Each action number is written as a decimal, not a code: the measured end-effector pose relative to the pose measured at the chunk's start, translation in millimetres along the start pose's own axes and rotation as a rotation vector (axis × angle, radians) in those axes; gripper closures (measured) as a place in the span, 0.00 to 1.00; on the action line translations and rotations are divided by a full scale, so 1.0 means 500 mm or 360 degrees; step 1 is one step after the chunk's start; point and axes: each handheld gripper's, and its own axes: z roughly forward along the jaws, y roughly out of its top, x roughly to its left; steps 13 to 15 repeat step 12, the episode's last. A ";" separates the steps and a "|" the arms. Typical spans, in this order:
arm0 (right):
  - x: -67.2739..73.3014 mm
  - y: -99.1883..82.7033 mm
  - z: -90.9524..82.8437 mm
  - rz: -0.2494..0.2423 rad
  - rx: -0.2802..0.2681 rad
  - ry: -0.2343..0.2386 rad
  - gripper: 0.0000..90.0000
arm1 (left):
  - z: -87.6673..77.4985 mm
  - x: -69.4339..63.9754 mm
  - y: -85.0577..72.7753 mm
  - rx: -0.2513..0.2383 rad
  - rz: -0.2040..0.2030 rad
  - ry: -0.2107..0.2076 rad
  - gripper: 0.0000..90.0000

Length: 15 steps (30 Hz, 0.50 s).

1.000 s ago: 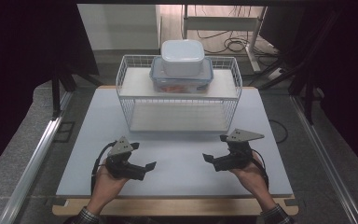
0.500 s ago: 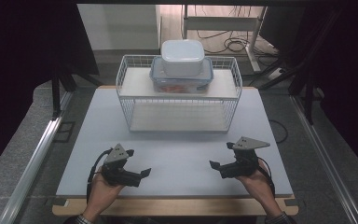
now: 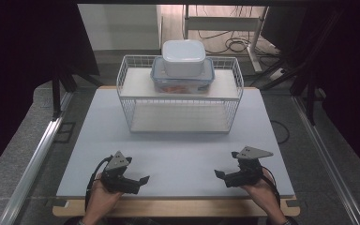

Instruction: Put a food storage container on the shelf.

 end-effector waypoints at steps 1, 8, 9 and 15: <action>0.000 -0.003 0.001 0.0004 0.0002 0.0002 0.02 | 0.002 -0.001 -0.002 0.0011 0.0004 0.0002 0.02; -0.005 -0.015 0.012 0.0017 0.0045 0.0010 0.02 | 0.015 0.004 -0.012 0.0067 -0.0025 -0.0006 0.01; -0.005 -0.016 0.012 0.0018 0.0049 0.0010 0.02 | 0.015 0.006 -0.013 0.0072 -0.0032 -0.0006 0.01; -0.006 -0.017 0.014 0.0022 0.0057 0.0012 0.02 | 0.016 0.009 -0.013 0.0072 -0.0057 -0.0004 0.01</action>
